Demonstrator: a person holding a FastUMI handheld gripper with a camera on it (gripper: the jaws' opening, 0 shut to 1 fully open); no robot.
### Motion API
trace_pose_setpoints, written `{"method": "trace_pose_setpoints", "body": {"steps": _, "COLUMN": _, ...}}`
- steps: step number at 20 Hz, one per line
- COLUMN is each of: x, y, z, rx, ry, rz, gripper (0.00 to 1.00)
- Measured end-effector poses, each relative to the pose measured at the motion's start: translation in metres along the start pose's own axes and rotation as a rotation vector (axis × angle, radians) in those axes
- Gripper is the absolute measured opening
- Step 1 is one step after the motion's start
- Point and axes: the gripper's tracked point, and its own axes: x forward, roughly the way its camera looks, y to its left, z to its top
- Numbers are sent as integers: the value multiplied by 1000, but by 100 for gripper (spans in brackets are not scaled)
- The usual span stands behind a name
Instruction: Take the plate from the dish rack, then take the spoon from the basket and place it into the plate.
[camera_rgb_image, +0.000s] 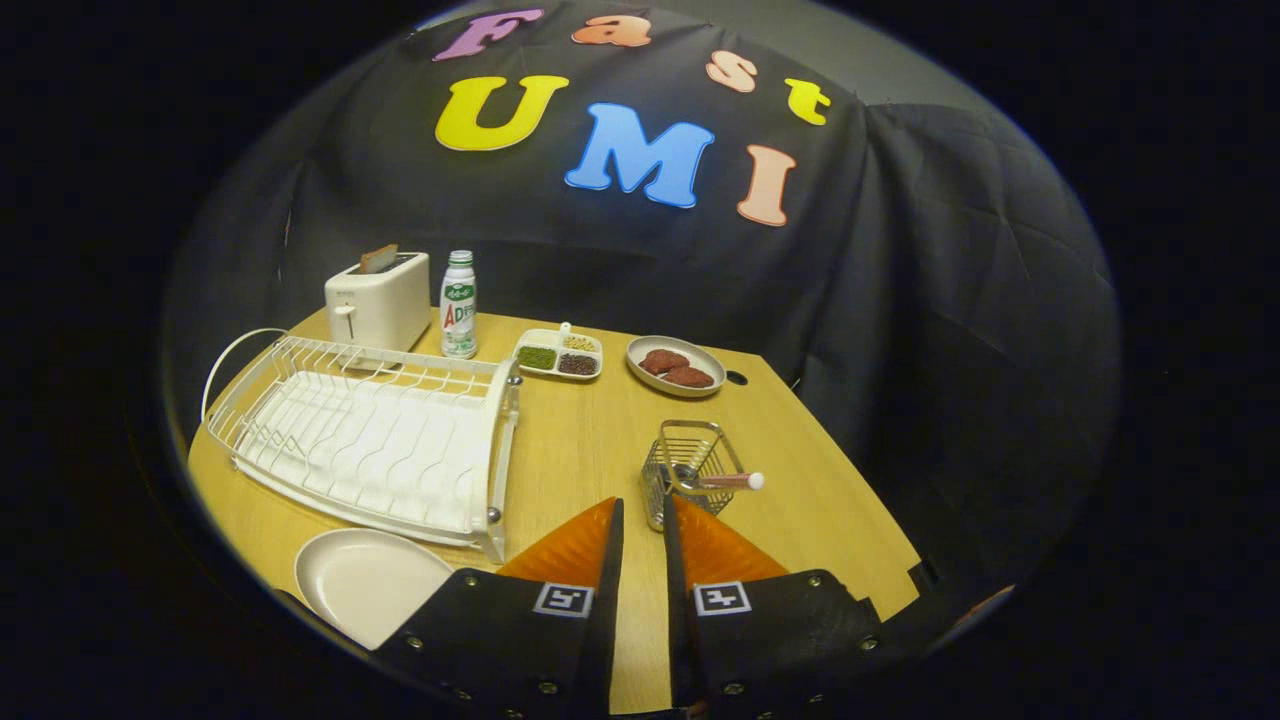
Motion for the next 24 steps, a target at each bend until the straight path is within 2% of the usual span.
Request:
{"method": "trace_pose_setpoints", "body": {"steps": 4, "x": 16, "y": -33, "z": -1, "rx": 41, "ry": 13, "rz": -34, "gripper": 24}}
{"method": "trace_pose_setpoints", "body": {"steps": 6, "x": 23, "y": -51, "z": -2, "rx": 57, "ry": 27, "rz": -61, "gripper": 40}}
{"method": "trace_pose_setpoints", "body": {"steps": 11, "x": 44, "y": -66, "z": -4, "rx": 92, "ry": 39, "rz": -33, "gripper": 40}}
{"method": "trace_pose_setpoints", "body": {"steps": 24, "x": 92, "y": -54, "z": -15, "rx": 103, "ry": 80, "rz": 113, "gripper": 40}}
